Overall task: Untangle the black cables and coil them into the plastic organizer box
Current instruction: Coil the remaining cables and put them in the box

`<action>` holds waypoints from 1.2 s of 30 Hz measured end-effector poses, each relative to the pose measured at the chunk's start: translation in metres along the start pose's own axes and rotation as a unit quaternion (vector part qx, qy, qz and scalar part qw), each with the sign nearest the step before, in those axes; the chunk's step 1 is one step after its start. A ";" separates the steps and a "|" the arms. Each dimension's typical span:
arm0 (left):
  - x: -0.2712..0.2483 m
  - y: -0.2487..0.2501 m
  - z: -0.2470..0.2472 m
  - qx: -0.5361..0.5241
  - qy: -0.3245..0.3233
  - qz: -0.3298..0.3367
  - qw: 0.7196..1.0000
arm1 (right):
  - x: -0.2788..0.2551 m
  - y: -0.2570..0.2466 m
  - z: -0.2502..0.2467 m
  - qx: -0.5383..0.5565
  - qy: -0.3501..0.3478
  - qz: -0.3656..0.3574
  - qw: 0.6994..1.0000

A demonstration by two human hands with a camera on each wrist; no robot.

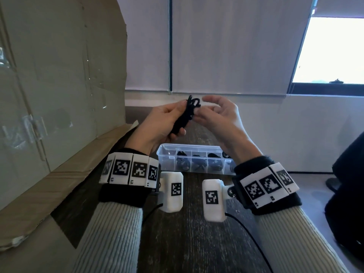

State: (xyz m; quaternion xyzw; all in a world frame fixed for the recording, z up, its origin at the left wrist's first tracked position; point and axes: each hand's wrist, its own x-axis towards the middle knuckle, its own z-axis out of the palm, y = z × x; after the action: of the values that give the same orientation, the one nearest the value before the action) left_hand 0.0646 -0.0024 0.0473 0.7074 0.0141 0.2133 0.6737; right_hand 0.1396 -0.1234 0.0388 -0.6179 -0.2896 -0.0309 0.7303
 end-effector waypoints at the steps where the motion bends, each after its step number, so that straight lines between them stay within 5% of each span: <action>1: 0.002 -0.002 -0.001 0.002 0.000 0.003 1.000 | -0.001 -0.001 0.000 0.008 -0.008 0.004 1.000; 7: 0.006 -0.007 -0.001 0.072 -0.005 0.039 0.997 | -0.006 0.000 -0.002 -0.087 0.002 -0.058 0.995; 17: 0.003 -0.005 0.002 0.130 -0.030 0.127 0.983 | 0.003 0.000 -0.006 0.029 0.032 0.036 0.998; 27: 0.001 -0.007 0.000 0.117 -0.040 0.125 0.984 | 0.002 0.000 -0.009 0.114 0.029 0.064 0.991; 36: 0.014 -0.025 -0.004 0.142 -0.077 0.079 0.984 | -0.002 0.002 -0.015 0.123 -0.074 0.094 0.985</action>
State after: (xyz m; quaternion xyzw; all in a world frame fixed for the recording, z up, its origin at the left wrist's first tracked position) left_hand 0.0824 0.0084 0.0272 0.8090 -0.0635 0.2069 0.5465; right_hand 0.1446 -0.1378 0.0349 -0.5487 -0.2856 0.1194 0.7766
